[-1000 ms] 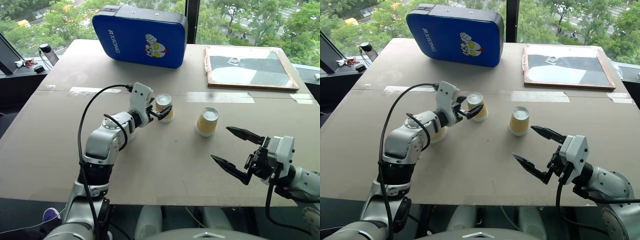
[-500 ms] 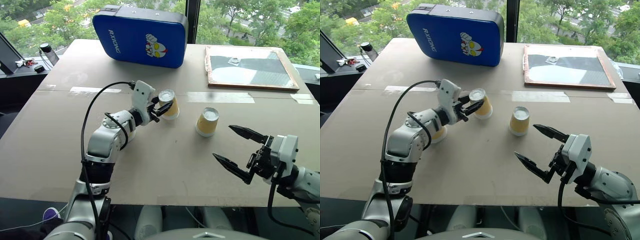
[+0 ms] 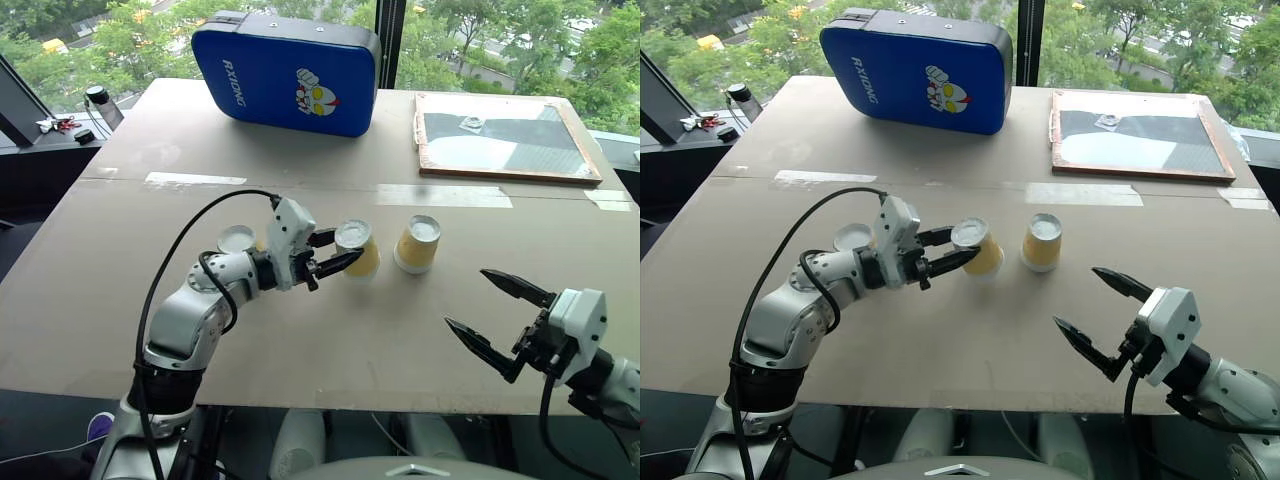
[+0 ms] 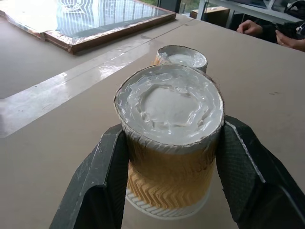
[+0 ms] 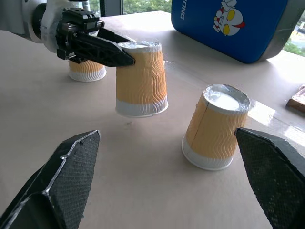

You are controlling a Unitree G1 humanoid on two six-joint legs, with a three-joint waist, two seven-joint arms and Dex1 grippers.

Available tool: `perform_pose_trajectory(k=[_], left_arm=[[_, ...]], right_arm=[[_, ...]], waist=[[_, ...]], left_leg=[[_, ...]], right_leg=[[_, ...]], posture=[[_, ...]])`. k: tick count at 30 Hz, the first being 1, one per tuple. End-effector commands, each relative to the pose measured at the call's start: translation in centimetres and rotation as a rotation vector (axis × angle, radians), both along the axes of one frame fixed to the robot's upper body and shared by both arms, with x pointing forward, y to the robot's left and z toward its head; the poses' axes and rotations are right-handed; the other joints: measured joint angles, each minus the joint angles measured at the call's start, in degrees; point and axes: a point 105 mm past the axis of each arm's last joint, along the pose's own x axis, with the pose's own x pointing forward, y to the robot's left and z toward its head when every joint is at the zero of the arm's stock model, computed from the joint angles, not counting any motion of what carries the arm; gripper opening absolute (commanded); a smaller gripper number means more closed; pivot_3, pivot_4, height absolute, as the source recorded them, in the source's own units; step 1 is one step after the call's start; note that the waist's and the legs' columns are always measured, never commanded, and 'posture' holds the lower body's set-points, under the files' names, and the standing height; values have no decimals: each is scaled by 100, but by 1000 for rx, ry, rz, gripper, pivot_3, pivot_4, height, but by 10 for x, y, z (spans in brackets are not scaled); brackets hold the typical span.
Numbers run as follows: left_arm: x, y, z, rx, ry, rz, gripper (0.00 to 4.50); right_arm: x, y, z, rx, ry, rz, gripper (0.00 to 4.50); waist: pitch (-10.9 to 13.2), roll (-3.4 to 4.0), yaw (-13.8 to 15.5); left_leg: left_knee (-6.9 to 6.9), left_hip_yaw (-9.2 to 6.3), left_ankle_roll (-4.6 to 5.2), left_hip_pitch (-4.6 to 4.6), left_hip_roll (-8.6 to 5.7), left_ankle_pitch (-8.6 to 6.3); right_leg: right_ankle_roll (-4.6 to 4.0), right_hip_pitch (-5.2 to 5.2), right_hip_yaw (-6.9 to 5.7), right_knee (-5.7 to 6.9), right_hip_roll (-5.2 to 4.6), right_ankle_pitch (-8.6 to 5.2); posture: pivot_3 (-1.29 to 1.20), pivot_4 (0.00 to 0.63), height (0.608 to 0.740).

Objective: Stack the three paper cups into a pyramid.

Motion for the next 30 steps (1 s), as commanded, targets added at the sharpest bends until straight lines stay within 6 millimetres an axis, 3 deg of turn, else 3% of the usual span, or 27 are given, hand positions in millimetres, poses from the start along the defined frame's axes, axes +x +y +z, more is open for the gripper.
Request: perform_pose_trajectory(k=[1,5,11,30], left_arm=[[7,-4,7,9,-64,11,2173],[19,-8,2,22,-71,28,2173],[29,-11,-2,46,-122,23,2173],[30,-32,-11,-21,-105,-64,2173]], right_arm=[[-6,-5,11,-17,-58,-14,4500],[-13,-18,6,-29,-41,-69,4500],[-21,-21,4,-32,-39,-96,4500],[-22,-16,3,-23,-51,-108,4500]], waist=[[-1,2,-34],[-2,3,-22],[-3,5,-13],[-4,6,-14]], left_leg=[[0,0,0,0,1,0],[0,-1,1,3,2,0],[0,-1,1,1,2,-1],[0,-1,1,1,1,0]], right_leg=[[0,0,1,1,1,0],[0,0,3,2,6,0],[0,0,3,-1,5,0],[0,1,2,0,5,0]], posture=[[0,150,740],[0,150,740],[0,150,740],[0,150,740]])
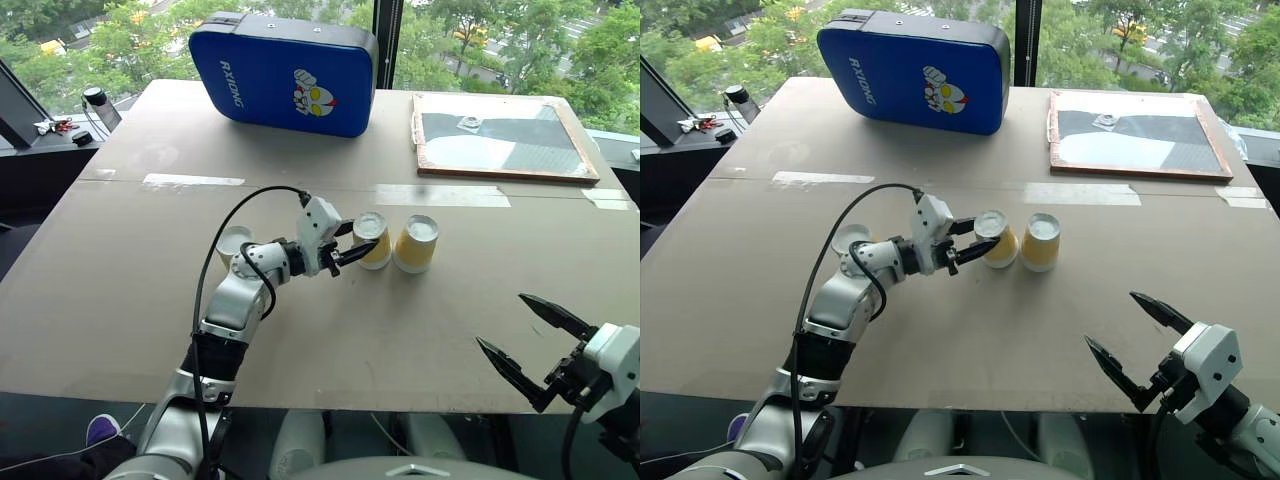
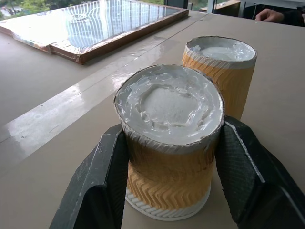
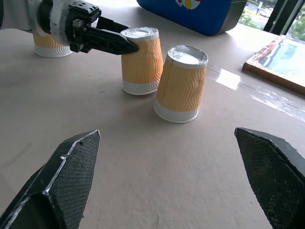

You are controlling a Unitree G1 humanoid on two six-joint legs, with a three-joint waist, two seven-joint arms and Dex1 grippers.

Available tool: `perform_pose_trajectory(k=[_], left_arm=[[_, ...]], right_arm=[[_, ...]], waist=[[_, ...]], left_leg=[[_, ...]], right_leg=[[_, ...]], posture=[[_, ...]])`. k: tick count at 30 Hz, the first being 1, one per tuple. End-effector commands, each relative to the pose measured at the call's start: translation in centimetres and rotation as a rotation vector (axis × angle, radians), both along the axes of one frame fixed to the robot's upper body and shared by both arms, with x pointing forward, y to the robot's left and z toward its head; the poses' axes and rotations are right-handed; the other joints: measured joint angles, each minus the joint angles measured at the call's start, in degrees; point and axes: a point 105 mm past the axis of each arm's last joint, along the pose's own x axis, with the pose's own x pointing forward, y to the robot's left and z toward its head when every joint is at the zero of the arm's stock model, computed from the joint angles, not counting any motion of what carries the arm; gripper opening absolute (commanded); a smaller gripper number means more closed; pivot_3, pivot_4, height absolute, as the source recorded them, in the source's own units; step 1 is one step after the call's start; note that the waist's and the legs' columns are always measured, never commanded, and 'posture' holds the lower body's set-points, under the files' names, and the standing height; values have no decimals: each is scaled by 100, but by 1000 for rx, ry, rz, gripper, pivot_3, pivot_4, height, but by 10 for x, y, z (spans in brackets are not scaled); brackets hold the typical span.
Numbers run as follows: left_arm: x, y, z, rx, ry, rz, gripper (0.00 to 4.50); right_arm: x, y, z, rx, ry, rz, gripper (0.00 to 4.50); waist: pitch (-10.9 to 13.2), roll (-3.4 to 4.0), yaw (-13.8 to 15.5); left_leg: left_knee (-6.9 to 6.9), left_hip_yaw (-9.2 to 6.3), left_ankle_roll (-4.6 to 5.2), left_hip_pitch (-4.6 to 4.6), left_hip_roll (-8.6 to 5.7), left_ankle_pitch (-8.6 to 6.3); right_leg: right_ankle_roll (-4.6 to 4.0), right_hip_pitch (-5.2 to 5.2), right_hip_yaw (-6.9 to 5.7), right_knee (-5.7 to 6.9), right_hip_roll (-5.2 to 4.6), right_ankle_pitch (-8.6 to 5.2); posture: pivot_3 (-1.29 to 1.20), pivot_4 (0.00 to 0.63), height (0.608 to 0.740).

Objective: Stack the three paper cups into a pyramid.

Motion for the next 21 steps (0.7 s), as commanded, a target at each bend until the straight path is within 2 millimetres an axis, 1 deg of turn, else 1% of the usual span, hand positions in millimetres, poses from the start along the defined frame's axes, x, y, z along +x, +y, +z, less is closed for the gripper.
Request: perform_pose_trajectory(k=[1,2,3,5,6,9,13,15,17,18,19,20,21], left_arm=[[-4,-8,7,-23,-14,-38,2599],[-5,-8,7,-25,-12,-41,3068],[-5,-8,7,-26,-9,-39,3409],[-5,-8,7,-24,-7,-39,4313],[-5,-6,10,-28,-23,-32,4449],[-5,2,22,-33,-71,3,4449],[-10,16,40,-69,-103,28,4449],[-14,24,57,-116,-136,46,4449],[-18,36,82,-189,-191,80,4449],[-19,48,100,-272,-216,131,4449],[-18,65,114,-334,-240,215,4449],[-19,80,123,-378,-261,288,4449],[-22,94,129,-406,-273,350,4449]], right_arm=[[-2,7,11,0,-51,27,4500],[-2,7,11,0,-50,28,4500],[-2,7,11,0,-50,29,4500],[-2,8,11,0,-49,31,4500],[-2,8,11,0,-50,32,4500],[-1,8,11,2,-52,37,4500],[1,10,12,5,-57,56,4500],[4,12,15,13,-65,75,4500],[7,16,18,24,-76,107,4500],[11,18,20,34,-83,126,4500],[15,19,21,42,-87,145,4500],[18,21,25,61,-108,158,4500],[21,22,27,69,-116,172,4500]], waist=[[0,0,1],[0,0,1],[0,0,-1],[0,0,-2],[0,0,-2],[0,0,-2],[-1,1,-13],[-1,1,-6],[0,0,-14],[-1,1,-10],[0,0,-10],[1,-2,-34],[1,-2,-42]], left_leg=[[0,0,0,0,0,0],[0,-1,0,0,0,0],[0,-2,0,0,0,0],[0,-2,0,0,0,0],[0,-1,0,0,0,0],[0,-1,0,0,0,0],[0,-2,0,1,2,0],[0,-2,0,1,2,0],[1,-1,0,1,2,0],[2,-1,0,0,2,0],[2,-2,0,0,2,0],[3,-4,-1,1,3,0],[3,-8,-1,1,6,0]], right_leg=[[0,0,0,0,0,0],[0,0,-1,1,0,0],[0,0,-2,1,0,0],[0,0,-1,1,1,0],[0,0,-1,1,1,0],[0,0,0,0,0,0],[0,-1,0,2,1,0],[0,0,0,2,1,0],[0,0,0,2,0,0],[0,0,1,2,-1,0],[0,1,0,2,-1,0],[0,2,-1,2,0,0],[0,1,1,3,0,1]], posture=[[0,150,740],[0,150,740],[0,150,740],[0,150,740],[0,150,740],[0,150,740],[0,150,740],[0,150,740],[0,150,740],[0,150,740],[0,150,740],[0,150,740],[0,150,740]])
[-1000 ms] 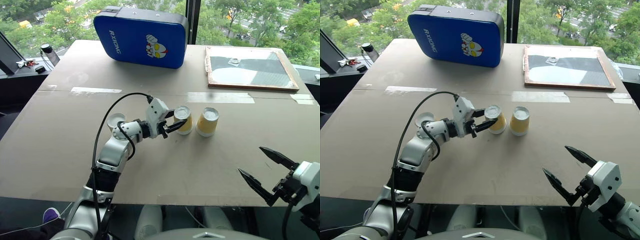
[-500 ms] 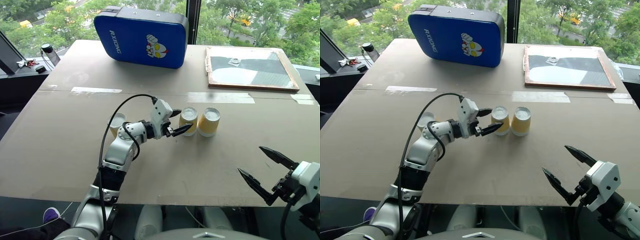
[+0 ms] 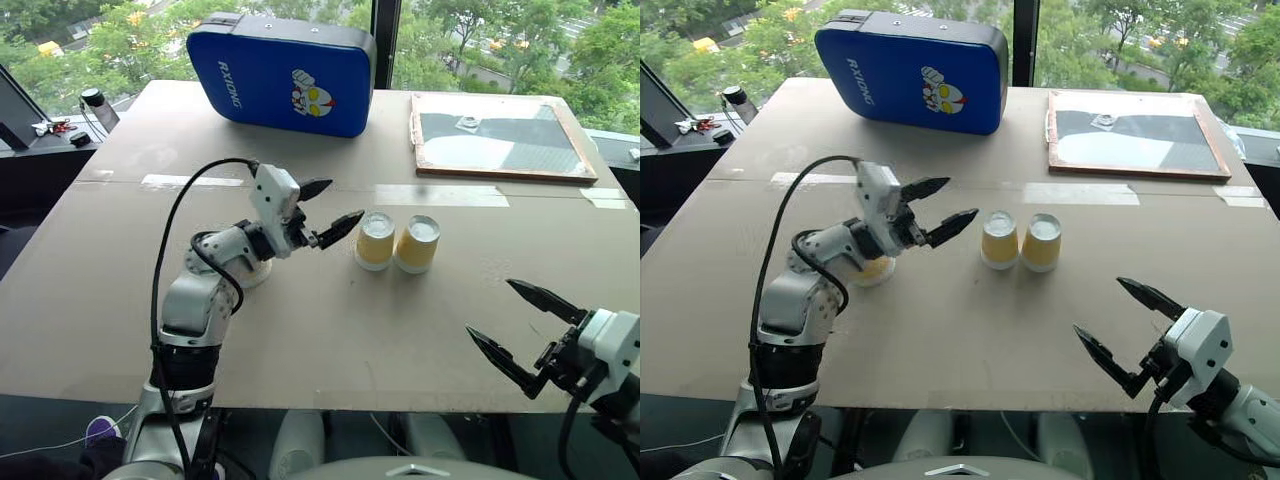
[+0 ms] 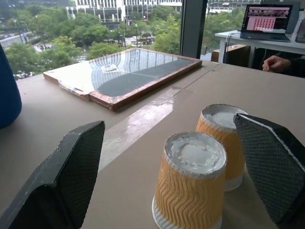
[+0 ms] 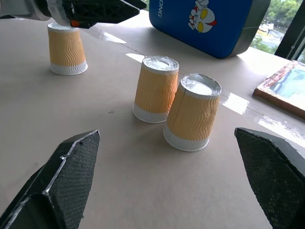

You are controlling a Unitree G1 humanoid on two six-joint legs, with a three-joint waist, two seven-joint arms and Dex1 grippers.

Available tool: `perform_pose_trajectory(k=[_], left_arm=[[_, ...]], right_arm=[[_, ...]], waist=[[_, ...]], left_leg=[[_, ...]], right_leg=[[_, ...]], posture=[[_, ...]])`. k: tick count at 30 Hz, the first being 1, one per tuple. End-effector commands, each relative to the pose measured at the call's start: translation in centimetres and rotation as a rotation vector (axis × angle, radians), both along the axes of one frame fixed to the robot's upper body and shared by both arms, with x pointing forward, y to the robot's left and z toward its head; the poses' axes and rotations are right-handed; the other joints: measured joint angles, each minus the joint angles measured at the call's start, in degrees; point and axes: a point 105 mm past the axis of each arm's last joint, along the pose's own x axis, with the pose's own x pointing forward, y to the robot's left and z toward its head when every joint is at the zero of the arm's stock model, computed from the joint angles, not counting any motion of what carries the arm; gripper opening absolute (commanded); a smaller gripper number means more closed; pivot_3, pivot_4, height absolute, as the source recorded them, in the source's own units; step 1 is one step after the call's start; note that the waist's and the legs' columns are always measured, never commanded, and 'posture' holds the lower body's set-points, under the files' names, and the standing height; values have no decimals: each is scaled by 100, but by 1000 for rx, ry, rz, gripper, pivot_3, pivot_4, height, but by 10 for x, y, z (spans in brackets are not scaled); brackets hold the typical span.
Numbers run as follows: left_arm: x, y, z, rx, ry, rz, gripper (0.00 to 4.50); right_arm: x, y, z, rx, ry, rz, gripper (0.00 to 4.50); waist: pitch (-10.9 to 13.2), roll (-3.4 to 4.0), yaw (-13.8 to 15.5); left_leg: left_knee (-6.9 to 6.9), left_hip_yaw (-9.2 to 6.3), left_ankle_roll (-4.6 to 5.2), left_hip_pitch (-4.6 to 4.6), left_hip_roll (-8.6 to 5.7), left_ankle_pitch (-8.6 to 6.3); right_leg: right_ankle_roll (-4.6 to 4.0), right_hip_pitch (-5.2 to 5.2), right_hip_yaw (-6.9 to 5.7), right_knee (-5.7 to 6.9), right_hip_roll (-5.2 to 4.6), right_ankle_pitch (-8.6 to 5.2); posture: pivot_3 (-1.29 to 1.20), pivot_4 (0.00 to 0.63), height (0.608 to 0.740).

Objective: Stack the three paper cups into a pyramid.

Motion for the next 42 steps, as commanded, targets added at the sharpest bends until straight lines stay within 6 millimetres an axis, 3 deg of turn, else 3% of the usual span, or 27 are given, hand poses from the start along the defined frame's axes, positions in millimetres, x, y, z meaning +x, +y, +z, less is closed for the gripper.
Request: perform_pose_trajectory(k=[1,4,7,10,13,16,19,26,38,42], left_arm=[[-14,51,38,-125,-95,212,4449],[-25,93,36,-125,-87,370,4449],[-43,142,-4,-93,46,466,4449],[-71,161,-43,-37,193,420,4449],[-91,157,-62,4,294,329,4449],[-94,149,-74,55,337,260,4449],[-83,139,-86,128,341,208,4449],[-53,131,-89,173,300,211,4449],[-38,121,-88,174,236,203,4449],[-40,114,-85,190,214,169,3382]], right_arm=[[5,7,10,47,-29,61,4500],[9,14,10,67,-15,123,4500],[12,23,7,73,-6,211,4500],[11,25,1,59,17,277,4500],[11,23,1,47,18,322,4500],[11,24,3,35,5,356,4500],[9,26,0,-4,0,409,4500],[6,23,6,-27,-22,412,4500],[3,24,6,-24,-16,367,4500],[4,21,5,-18,-12,348,4500]], waist=[[-2,4,-8],[-3,5,-15],[-3,2,-58],[-6,-12,-62],[-16,-36,-21],[-17,-34,48],[-21,-29,50],[-22,-32,-5],[-22,-32,23],[-22,-32,18]], left_leg=[[0,-2,0,2,0,0],[-6,-8,-3,4,-1,2],[-6,-7,-3,3,0,2],[-8,-1,-1,5,-2,0],[-6,5,0,2,-1,-1],[-5,-1,1,8,-2,0],[-5,3,2,23,-4,1],[-6,4,2,8,-2,0],[-7,7,1,6,-2,0],[-7,6,1,5,-2,0]], right_leg=[[0,1,1,2,0,0],[0,1,2,0,0,-1],[-1,-1,1,-3,-2,-1],[-2,-1,-2,-3,-8,-1],[-4,0,-16,-4,-17,-2],[-6,2,-23,-1,-20,-4],[-19,14,-19,1,-19,-10],[-4,3,-11,2,-7,-1],[-3,1,-12,2,-9,-1],[-3,1,-11,2,-9,-1]], posture=[[0,150,740],[0,150,740],[0,150,740],[0,150,740],[0,150,740],[0,150,740],[0,150,740],[0,150,740],[0,150,740],[0,150,740]])
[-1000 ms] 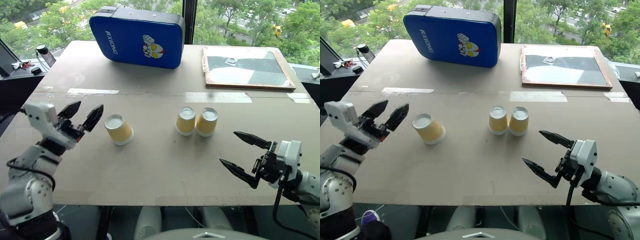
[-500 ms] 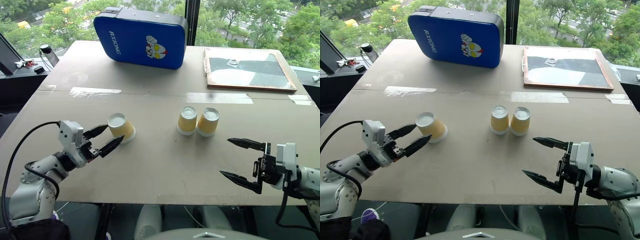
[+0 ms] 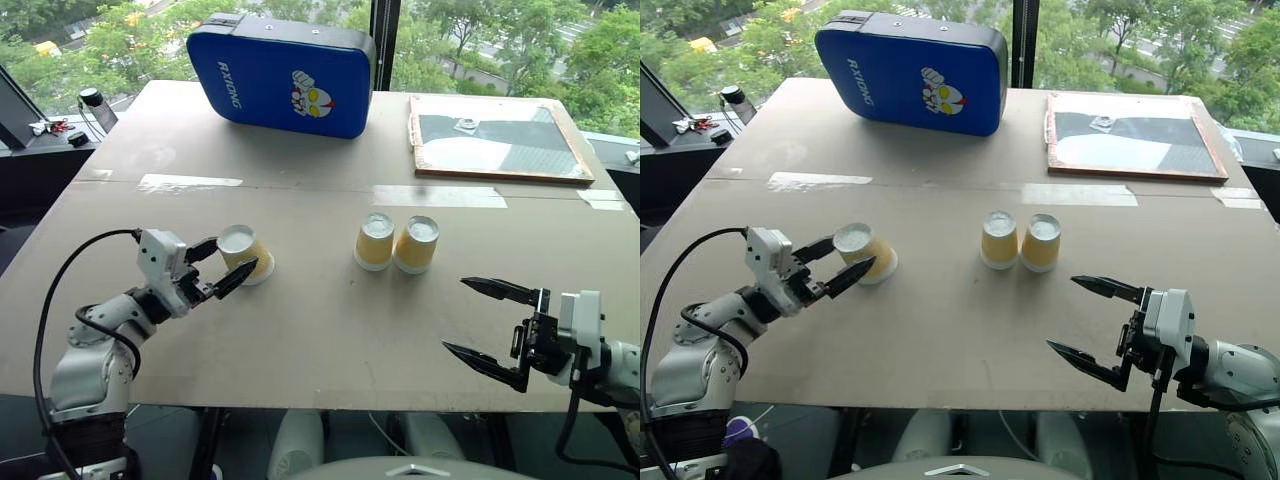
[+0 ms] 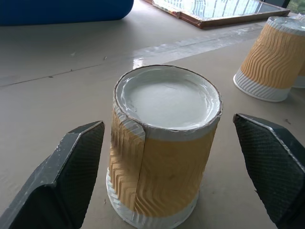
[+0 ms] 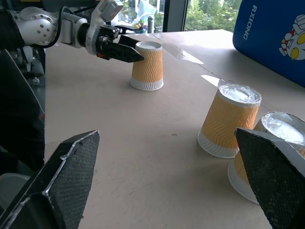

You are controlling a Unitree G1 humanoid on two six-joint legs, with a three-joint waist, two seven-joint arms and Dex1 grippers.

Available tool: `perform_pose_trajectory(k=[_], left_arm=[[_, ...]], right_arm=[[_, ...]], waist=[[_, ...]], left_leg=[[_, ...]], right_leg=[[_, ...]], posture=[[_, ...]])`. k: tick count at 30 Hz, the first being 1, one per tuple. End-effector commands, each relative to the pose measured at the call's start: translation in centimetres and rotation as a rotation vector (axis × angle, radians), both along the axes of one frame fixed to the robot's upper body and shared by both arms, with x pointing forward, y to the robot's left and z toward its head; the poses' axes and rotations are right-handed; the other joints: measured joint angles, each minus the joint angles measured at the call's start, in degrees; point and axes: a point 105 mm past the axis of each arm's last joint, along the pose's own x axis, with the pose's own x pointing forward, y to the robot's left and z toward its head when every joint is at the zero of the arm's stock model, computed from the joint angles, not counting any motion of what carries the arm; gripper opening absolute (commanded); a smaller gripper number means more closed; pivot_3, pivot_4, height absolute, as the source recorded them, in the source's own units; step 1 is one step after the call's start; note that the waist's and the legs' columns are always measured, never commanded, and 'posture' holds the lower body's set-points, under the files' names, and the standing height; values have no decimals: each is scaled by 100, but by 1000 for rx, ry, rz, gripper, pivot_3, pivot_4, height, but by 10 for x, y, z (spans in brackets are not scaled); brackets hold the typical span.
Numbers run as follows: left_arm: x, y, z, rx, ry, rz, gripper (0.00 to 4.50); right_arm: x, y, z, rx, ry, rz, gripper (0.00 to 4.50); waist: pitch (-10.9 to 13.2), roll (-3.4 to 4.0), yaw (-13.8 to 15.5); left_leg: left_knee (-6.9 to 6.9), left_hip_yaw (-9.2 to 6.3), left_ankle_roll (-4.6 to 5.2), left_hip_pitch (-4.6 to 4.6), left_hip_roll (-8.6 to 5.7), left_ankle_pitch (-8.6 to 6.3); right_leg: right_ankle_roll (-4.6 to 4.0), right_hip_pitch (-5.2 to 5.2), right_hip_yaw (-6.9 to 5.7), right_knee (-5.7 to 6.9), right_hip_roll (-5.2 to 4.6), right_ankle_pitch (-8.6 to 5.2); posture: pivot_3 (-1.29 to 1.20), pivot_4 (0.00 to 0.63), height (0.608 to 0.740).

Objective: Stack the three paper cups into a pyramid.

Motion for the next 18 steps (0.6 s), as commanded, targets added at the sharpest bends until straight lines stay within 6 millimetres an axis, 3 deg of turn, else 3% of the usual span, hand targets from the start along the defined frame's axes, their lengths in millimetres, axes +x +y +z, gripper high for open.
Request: perform_pose_trajectory(k=[1,4,8,13,18], left_arm=[[-1,-6,12,16,-60,-28,3160],[1,-6,16,14,-66,-33,2256],[11,-17,38,4,-114,-110,2256],[27,-89,96,-103,-112,-419,2256],[43,-142,121,-78,-59,-607,2256]], right_arm=[[-1,-1,8,7,-34,-12,4500],[-1,-3,5,-1,-26,-22,4500],[-1,-4,3,2,-26,-56,4500],[-2,-6,-1,9,-26,-127,4500],[-7,-13,0,11,-41,-244,4500]], waist=[[0,1,1],[0,0,3],[0,-1,27],[0,-5,130],[1,1,25]], left_leg=[[0,0,0,0,0,0],[0,0,0,0,0,0],[1,-2,0,-2,-1,0],[14,-13,0,-9,-5,0],[15,-10,-2,-9,-6,1]], right_leg=[[0,0,0,0,0,0],[0,0,0,0,0,0],[0,0,-4,0,0,0],[2,5,-16,5,1,1],[3,3,-2,3,7,0]], posture=[[0,150,740],[0,150,740],[0,150,740],[0,150,740],[0,150,740]])
